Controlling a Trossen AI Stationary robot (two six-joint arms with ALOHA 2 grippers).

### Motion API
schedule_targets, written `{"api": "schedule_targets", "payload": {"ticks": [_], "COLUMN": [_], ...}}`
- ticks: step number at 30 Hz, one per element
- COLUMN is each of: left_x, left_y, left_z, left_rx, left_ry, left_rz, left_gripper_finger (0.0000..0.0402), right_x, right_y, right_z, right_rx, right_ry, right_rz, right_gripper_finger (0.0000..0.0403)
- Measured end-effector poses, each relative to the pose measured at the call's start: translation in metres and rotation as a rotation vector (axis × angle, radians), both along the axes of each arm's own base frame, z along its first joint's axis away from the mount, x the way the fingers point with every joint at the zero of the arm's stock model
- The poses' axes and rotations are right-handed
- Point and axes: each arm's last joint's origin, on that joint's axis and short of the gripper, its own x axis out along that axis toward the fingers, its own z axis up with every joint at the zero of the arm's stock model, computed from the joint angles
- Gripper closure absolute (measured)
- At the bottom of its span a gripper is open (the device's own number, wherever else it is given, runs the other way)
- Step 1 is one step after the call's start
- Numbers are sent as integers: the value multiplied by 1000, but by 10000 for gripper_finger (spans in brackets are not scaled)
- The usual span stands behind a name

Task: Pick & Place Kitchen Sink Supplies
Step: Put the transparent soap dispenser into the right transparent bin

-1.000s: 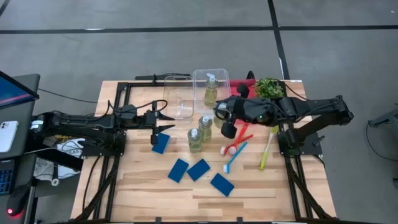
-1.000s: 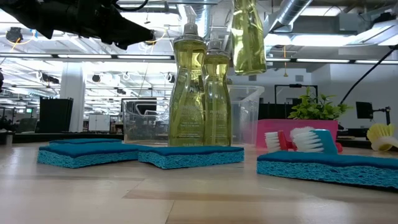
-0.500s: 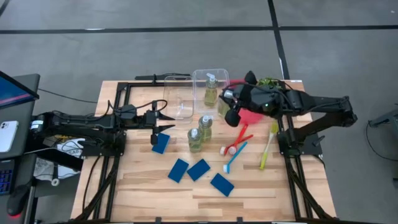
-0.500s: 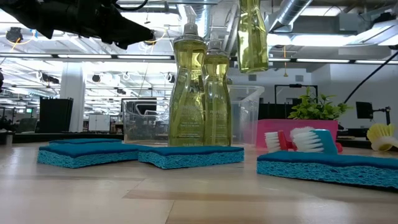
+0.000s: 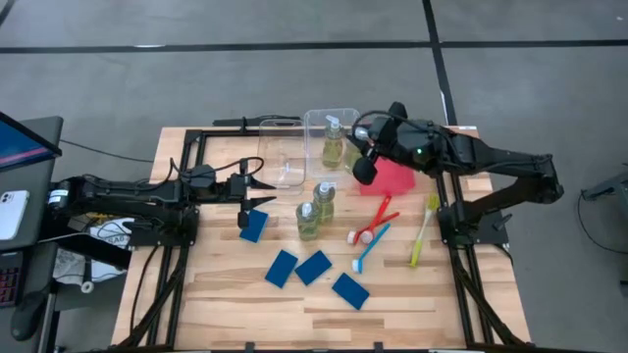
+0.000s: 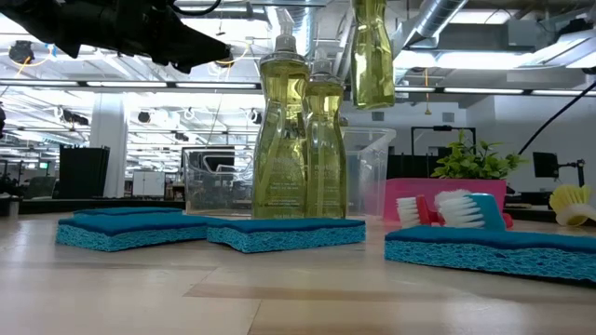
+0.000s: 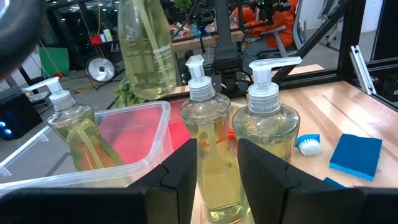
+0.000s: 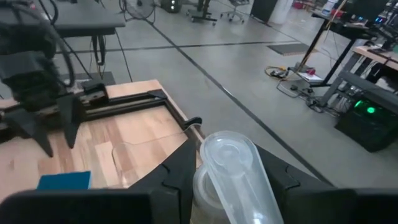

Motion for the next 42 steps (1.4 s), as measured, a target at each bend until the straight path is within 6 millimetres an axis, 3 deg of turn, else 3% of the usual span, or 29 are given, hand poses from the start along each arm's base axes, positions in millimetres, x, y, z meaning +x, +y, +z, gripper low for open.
{"api": "schedule_targets", "payload": {"ticks": [11,22,42], "left_x": [0,0,0], "left_y": [0,0,0], "left_z": [0,0,0], "left_rx": [0,0,0], "left_ry": [0,0,-1], "left_rz": [1,0,0], "left_gripper_finger": [284,284,284], "right_x": [12,22,66], "right_y": [-25,-34,-50], "right_z": [-7,-14,-47], "right_rx": [30,36,73], "right_ry": [17,45,156], "right_rz": [-11,-16,-33], "right_gripper_finger": [299,300,300]}}
